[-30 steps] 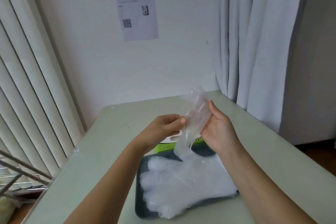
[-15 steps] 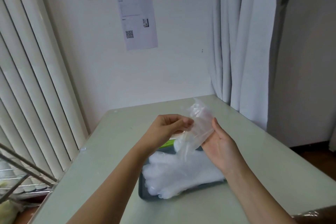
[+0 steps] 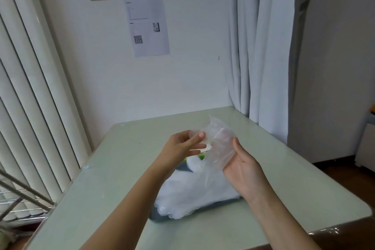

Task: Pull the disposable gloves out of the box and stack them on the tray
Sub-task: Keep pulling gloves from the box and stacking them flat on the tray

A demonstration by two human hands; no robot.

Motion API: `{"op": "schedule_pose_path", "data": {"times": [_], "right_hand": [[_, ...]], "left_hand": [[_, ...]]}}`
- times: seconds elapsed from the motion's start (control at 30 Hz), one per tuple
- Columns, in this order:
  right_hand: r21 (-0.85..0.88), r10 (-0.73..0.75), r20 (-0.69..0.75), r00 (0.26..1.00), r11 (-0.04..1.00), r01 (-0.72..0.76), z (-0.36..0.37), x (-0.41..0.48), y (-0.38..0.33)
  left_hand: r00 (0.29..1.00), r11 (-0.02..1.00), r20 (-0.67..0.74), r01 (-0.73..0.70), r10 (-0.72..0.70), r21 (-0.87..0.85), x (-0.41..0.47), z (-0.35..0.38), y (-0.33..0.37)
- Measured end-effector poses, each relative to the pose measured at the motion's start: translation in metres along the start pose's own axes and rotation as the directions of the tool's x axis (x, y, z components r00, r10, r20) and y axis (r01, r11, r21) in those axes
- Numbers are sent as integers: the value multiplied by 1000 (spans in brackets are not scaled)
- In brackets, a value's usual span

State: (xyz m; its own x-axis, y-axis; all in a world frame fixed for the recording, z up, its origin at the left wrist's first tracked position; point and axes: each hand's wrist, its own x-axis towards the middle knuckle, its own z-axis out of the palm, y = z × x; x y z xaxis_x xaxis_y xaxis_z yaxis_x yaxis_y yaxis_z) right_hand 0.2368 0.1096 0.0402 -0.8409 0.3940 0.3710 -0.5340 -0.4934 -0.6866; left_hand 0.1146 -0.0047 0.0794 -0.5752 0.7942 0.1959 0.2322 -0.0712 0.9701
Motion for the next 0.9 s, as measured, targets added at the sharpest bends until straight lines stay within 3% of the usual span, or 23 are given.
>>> {"op": "schedule_pose_path", "data": {"times": [0.1, 0.3, 0.4, 0.47, 0.53, 0.63, 0.77, 0.9], "right_hand": [[-60, -5, 2, 1000, 998, 5, -6, 2, 1], [-35, 26, -5, 1000, 999, -26, -12, 1, 6], [-13, 59, -110, 992, 998, -61, -18, 5, 3], [37, 116, -262, 958, 993, -110, -22, 12, -4], [16, 168, -334, 928, 985, -172, -23, 17, -12], [-77, 254, -306, 917, 954, -290, -12, 25, -26], [-350, 342, -228, 912, 845, -405, 9, 31, -36], [-512, 210, -310, 927, 784, -349, 19, 33, -32]], "left_hand": [[999, 997, 25, -43, 45, -59, -1, 4, -1], [984, 983, -112, -150, 138, -104, 5, 9, 7], [937, 945, -167, -281, 307, 167, 3, 5, 20], [890, 843, -137, -351, 436, 407, -1, 0, 31], [867, 753, -65, -391, 495, 529, -6, -3, 39], [884, 683, 57, -398, 464, 612, -11, -6, 40], [906, 689, 158, -404, 394, 602, -12, -6, 30], [914, 715, 158, -392, 373, 579, -19, -6, 24]]}}
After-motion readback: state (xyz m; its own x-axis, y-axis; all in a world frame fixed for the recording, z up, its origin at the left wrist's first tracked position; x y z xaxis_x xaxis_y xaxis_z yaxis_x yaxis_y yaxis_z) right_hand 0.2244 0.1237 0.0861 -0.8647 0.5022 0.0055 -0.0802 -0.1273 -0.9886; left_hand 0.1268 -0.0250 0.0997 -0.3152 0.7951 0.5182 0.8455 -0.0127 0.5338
